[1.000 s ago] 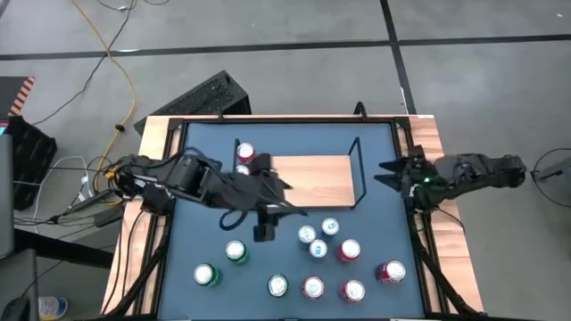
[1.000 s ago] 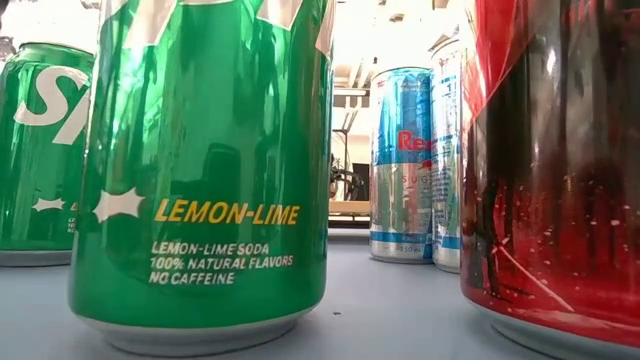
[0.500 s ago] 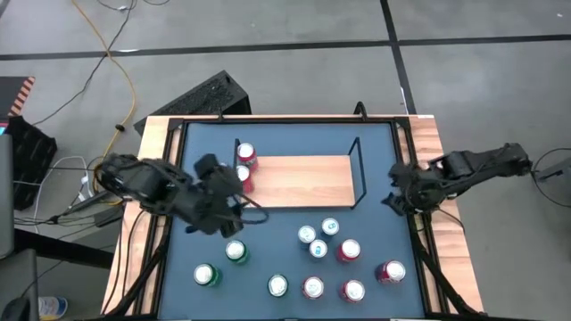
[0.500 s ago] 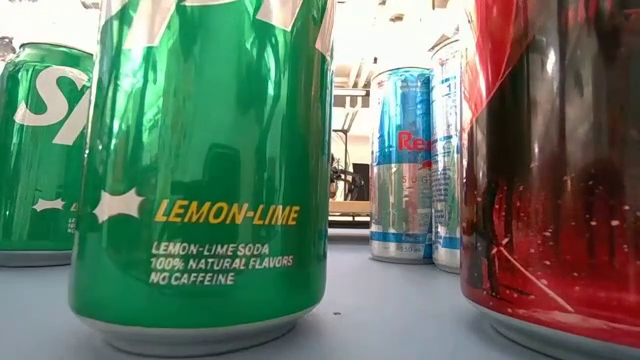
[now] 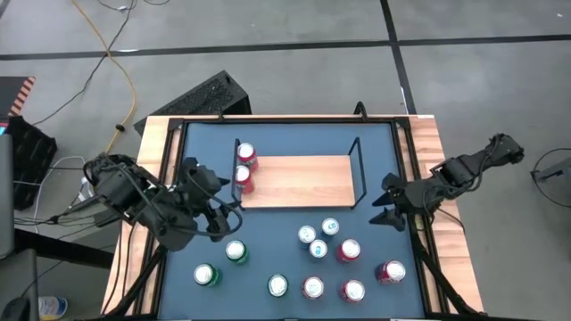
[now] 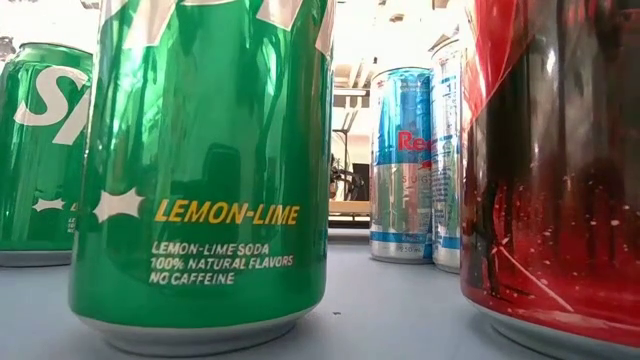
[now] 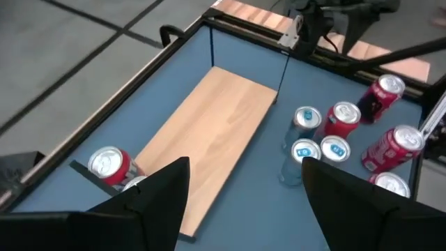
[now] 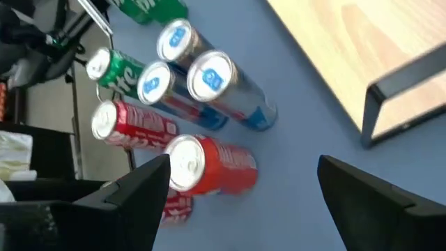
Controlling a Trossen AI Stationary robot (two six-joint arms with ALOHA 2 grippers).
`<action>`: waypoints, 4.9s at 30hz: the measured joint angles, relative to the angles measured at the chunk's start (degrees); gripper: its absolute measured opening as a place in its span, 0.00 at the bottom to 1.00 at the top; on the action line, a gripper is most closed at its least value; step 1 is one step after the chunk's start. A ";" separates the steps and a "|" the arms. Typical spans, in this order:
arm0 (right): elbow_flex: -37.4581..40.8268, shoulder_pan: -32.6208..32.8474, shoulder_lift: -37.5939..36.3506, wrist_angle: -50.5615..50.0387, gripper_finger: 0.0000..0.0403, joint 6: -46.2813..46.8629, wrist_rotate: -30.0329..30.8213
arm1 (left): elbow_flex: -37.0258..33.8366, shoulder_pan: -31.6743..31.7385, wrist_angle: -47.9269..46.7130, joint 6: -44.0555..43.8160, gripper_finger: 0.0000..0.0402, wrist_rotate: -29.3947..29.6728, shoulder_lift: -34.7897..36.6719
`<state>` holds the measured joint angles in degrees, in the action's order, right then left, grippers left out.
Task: Place canned beverage on shelf
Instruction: Adjust the orange soda cans on the shelf
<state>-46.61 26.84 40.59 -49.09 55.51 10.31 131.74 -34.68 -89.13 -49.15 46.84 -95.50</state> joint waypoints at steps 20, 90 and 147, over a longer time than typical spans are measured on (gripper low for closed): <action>-0.04 -4.37 6.60 10.48 0.86 -4.11 1.37 | 0.00 1.32 13.67 21.69 0.65 -4.97 5.96; -0.02 3.02 7.40 -10.04 0.86 8.10 0.36 | -93.06 11.09 42.44 -13.34 0.00 4.42 49.42; -0.02 3.02 7.49 -9.98 0.86 8.13 5.14 | -98.27 27.76 71.54 3.23 0.00 -13.00 37.93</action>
<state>-46.63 29.87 48.08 -59.07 63.64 15.44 33.47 -6.92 -17.59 -45.92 33.84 -57.57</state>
